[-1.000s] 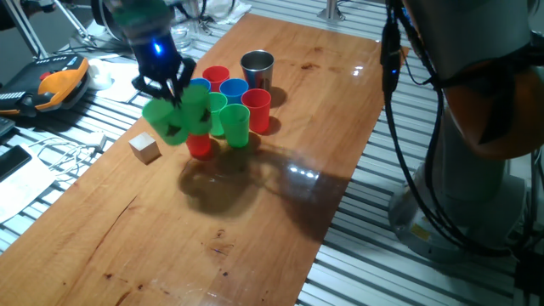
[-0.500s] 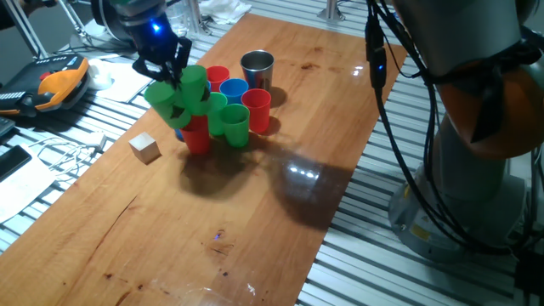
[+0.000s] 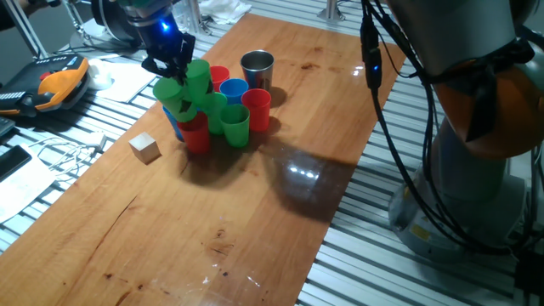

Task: Stack the cups

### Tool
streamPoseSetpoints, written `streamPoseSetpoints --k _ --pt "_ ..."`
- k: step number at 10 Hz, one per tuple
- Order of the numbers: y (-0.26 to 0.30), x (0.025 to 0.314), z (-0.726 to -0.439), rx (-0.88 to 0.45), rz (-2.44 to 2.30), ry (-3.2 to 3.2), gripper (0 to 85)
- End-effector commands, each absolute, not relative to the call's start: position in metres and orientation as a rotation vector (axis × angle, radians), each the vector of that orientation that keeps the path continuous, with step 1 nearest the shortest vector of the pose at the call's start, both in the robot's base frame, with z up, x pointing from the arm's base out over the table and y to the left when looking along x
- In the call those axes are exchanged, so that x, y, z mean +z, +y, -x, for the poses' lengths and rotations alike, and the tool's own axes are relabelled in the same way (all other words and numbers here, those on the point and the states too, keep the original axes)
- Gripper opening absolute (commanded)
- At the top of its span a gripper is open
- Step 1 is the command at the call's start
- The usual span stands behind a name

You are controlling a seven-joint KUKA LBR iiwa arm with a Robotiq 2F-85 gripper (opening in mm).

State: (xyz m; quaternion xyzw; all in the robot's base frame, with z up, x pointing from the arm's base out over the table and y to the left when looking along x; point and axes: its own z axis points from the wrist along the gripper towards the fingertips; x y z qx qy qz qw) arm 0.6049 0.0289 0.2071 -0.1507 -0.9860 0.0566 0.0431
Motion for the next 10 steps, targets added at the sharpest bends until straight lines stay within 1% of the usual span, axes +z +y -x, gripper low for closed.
streamPoseSetpoints --k 1,5,10 --pt "0.026 0.203 -0.607 0.182 0.442 -3.021 0.0" --pt "0.013 0.196 -0.607 0.158 0.399 -3.030 0.0" --pt "0.013 0.191 -0.605 0.144 0.366 -3.040 0.0"
